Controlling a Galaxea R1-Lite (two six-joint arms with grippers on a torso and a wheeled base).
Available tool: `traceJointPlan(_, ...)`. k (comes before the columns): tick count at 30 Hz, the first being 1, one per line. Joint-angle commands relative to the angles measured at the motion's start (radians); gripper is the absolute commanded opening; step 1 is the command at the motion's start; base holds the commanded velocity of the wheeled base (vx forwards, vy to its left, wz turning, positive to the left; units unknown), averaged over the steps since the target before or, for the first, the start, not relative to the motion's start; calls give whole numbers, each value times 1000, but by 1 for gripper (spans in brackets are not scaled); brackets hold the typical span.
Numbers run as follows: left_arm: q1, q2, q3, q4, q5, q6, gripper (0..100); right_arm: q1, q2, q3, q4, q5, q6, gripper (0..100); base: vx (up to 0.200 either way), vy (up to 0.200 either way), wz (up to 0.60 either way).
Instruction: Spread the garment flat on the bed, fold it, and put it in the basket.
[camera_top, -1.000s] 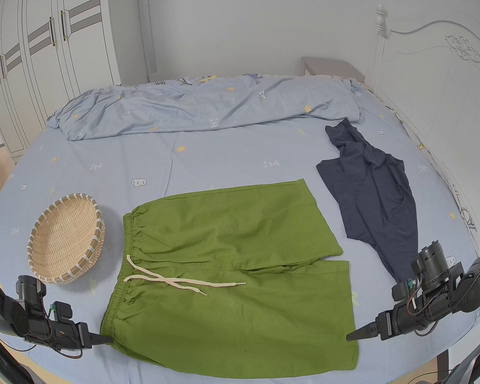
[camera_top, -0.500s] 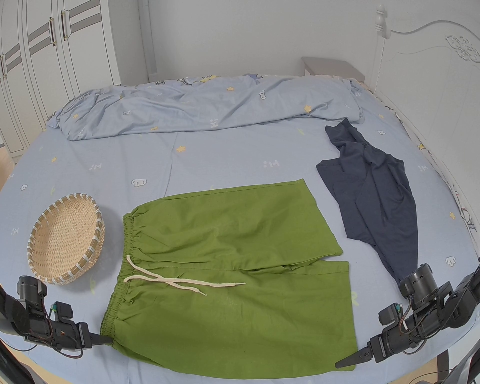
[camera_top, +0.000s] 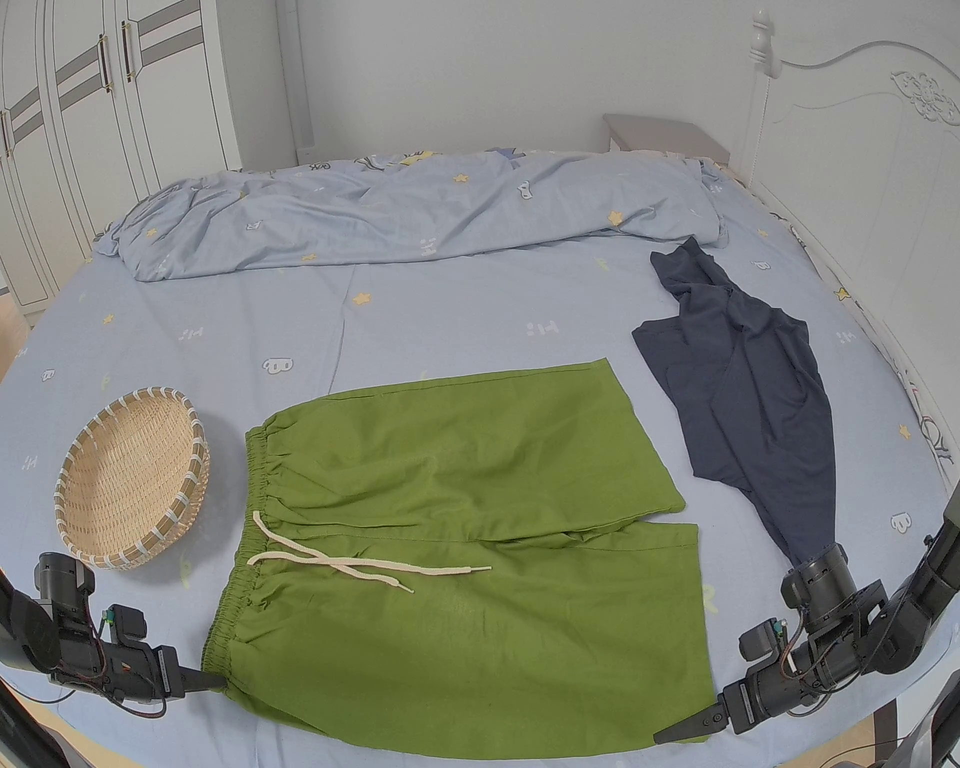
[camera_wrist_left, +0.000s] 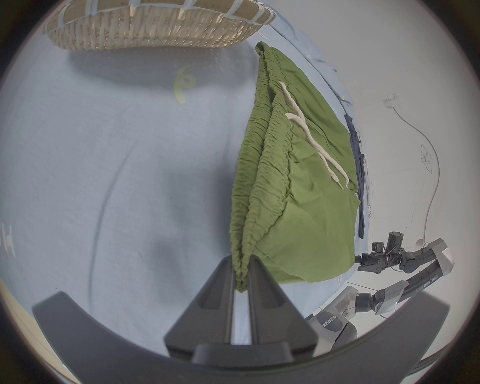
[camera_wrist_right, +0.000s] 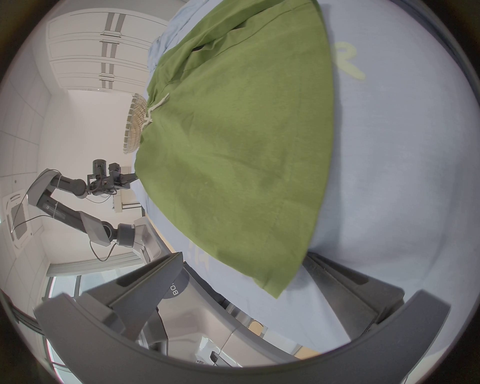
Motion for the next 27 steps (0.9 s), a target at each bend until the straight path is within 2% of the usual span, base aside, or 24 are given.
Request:
traceJointPlan(1, -2, 4, 2, 0, 1, 0, 0, 10, 50, 10, -27, 23, 0, 100, 0, 0, 0)
traceJointPlan(4, -2, 4, -1, 0, 1, 0, 0, 8, 50, 10, -27, 29, 0, 100, 0, 0, 0)
traceJointPlan(7, -2, 10, -1, 0, 3, 0, 0, 10, 47, 18, -29, 65, -2, 100, 0, 0, 0)
traceJointPlan(15, 1, 10, -3, 0, 3, 0, 0, 0, 58, 24, -27, 65, -8, 100, 0, 0, 0)
traceJointPlan(19, 1, 10, -3, 0, 3, 0, 0, -13, 86, 30, -27, 57, -55, 100, 0, 0, 0)
traceJointPlan(20, 1, 12, -3, 0, 3, 0, 0, -18, 87, 39, -24, 57, -72, 0, 0, 0, 0)
traceJointPlan(27, 2, 10, -3, 0, 3, 0, 0, -36, 76, 75, -27, 57, -86, 0, 0, 0, 0)
